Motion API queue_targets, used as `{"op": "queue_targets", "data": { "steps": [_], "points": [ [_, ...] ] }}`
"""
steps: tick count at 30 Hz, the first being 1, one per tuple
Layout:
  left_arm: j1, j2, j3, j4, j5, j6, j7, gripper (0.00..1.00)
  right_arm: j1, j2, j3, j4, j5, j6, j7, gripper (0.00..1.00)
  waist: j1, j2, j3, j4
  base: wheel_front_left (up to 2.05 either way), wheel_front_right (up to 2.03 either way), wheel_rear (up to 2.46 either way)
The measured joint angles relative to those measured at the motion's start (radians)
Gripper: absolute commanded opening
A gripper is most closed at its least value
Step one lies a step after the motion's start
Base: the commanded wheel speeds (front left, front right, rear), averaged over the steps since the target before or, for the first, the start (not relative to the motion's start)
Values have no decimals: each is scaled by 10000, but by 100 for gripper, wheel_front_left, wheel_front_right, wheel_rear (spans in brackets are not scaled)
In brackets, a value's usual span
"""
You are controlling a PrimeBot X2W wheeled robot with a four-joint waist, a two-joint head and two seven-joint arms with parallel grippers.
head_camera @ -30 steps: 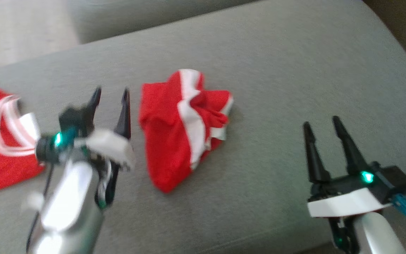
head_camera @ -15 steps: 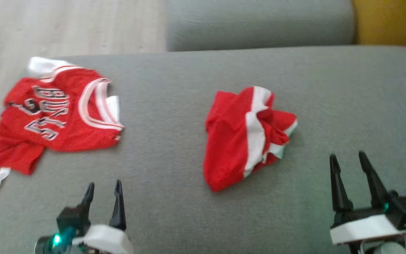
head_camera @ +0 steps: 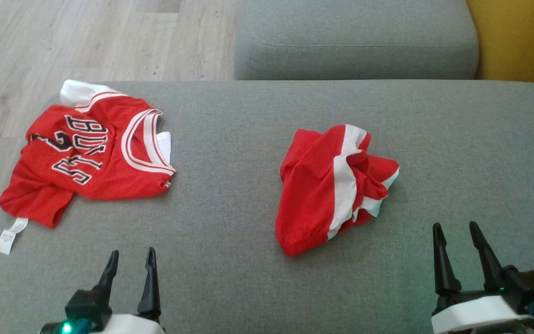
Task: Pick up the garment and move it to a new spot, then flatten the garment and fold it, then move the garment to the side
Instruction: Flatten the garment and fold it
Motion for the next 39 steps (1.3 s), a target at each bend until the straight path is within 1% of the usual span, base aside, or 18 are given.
{"op": "queue_targets", "data": {
  "steps": [2,6,9,13,14,17,19,23,26,28,29,31,35,36,37,38,39],
  "points": [
    [0,-31,79,-23,88,-27,0,100,-4,17,31,36,0,0,-2,100,0,0,-1,-56,0,0,0],
    [-5,-161,257,-159,255,-230,0,100,-44,46,142,44,0,0,-2,100,0,0,10,-181,0,0,0],
    [-134,-314,38,-341,435,-506,0,100,-93,71,242,25,0,0,-2,100,0,0,57,-331,0,0,0],
    [-854,-564,-1053,-412,802,-991,0,100,-172,73,414,-54,2,0,-2,100,0,0,169,-633,0,0,0],
    [-854,-564,-1053,-412,802,-991,0,100,-172,73,414,-54,2,0,-2,100,0,0,169,-633,0,0,0],
    [-1573,-769,-2010,-94,869,-1432,88,100,-366,75,598,-180,4,0,-2,100,0,0,286,-940,0,0,0],
    [-1997,-882,-2573,366,844,-1691,249,100,-537,75,708,-280,25,0,-2,100,0,0,390,-1175,0,0,0],
    [-2775,-941,-3547,1825,840,-1894,677,100,-795,75,974,-368,96,0,-4,100,0,0,611,-1689,0,0,0],
    [-3320,-943,-3998,2966,794,-1925,905,100,-904,75,1106,-422,198,0,-4,100,0,0,754,-2093,0,0,0],
    [-3747,-953,-4261,3630,752,-1845,905,100,-954,75,1179,-477,253,0,-4,100,0,0,848,-2349,0,0,0],
    [-4171,-972,-4343,4215,752,-1592,890,100,-971,75,1244,-508,270,0,-4,100,0,0,925,-2578,0,0,0],
    [-4563,-980,-4408,4750,750,-1315,880,100,-971,75,1269,-512,305,0,-4,100,0,0,980,-2780,0,0,0],
    [-4938,-1035,-4569,5827,754,-934,894,100,-970,75,1271,-516,368,0,-4,100,0,0,1004,-3031,0,0,0],
    [-4958,-1037,-4592,6080,752,-917,897,82,-970,75,1273,-516,368,0,-4,100,0,0,995,-3059,0,0,0],
    [-4976,-1035,-4608,6280,734,-917,897,35,-970,75,1271,-518,368,0,-4,100,0,0,980,-3074,0,0,0],
    [-4992,-1034,-4614,6401,612,-917,894,0,-970,75,1271,-518,370,0,-4,100,0,0,965,-3080,0,0,0],
    [-5013,-1034,-4615,6470,447,-917,886,0,-970,75,1269,-520,370,0,-4,100,0,0,950,-3078,0,0,0]
  ]
}}
